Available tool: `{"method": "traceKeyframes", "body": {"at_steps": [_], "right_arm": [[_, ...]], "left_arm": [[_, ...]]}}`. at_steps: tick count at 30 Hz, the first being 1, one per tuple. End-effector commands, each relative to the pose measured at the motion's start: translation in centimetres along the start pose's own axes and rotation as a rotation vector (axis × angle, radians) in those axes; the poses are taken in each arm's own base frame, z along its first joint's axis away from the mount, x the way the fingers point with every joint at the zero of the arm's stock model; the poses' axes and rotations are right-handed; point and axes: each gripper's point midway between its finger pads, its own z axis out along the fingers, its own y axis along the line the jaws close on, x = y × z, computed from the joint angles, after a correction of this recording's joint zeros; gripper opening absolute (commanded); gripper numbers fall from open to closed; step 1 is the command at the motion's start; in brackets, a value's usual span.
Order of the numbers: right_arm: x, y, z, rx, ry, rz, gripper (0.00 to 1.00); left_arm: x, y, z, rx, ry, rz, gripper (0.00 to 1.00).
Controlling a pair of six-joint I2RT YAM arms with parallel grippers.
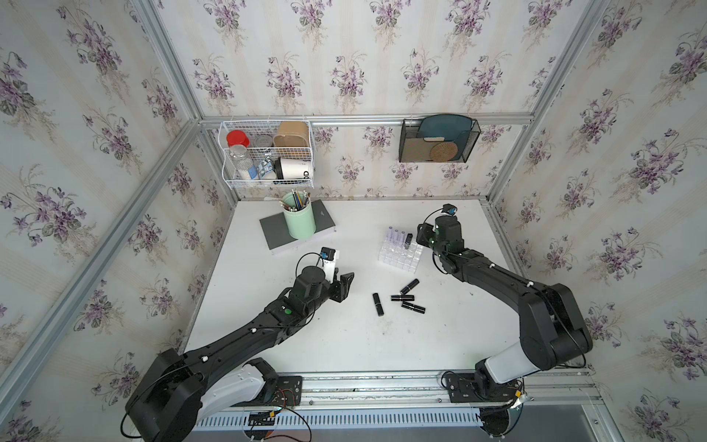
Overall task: Arrange the lipsticks in the organizer
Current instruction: Place the lipstick in the storage box, then pick up the lipstick at the center of the board.
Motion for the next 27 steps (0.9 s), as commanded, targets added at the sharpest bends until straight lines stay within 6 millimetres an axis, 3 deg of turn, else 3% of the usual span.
{"method": "traceKeyframes", "body": {"at_steps": [1,4,6,11,15,21,27], "right_arm": [[2.0,-0.9,-1.3,-0.014,0.097,0.086,0.41],[4.7,-0.5,-3.2,-0.016,0.214,0.108,0.38],[7.7,1.2,-4.9,-0.026,0.300,0.026,0.37],[14.9,5.4,-9.9,-0.060,0.468,-0.200,0.39],[18.7,7.1,-11.6,-0.053,0.583,-0.318,0.43],[23.1,8.2,-10.0,-0.007,0.705,-0.513,0.46],[25.0,9.1,-8.0,0.012,0.744,-0.579,0.44]], "left_arm": [[2.5,-0.3,0.4,-0.045,0.149,0.019,0.59],[3.9,-1.7,0.5,-0.069,0.243,0.036,0.58],[4.9,-1.7,0.6,-0.075,0.275,-0.022,0.57],[5.6,2.6,-0.5,-0.270,0.272,-0.171,0.50],[5.5,4.9,-1.1,-0.286,0.286,-0.302,0.50],[5.2,5.5,-2.1,-0.305,0.286,-0.337,0.50],[6.0,5.9,-2.9,-0.311,0.266,-0.361,0.50]]}}
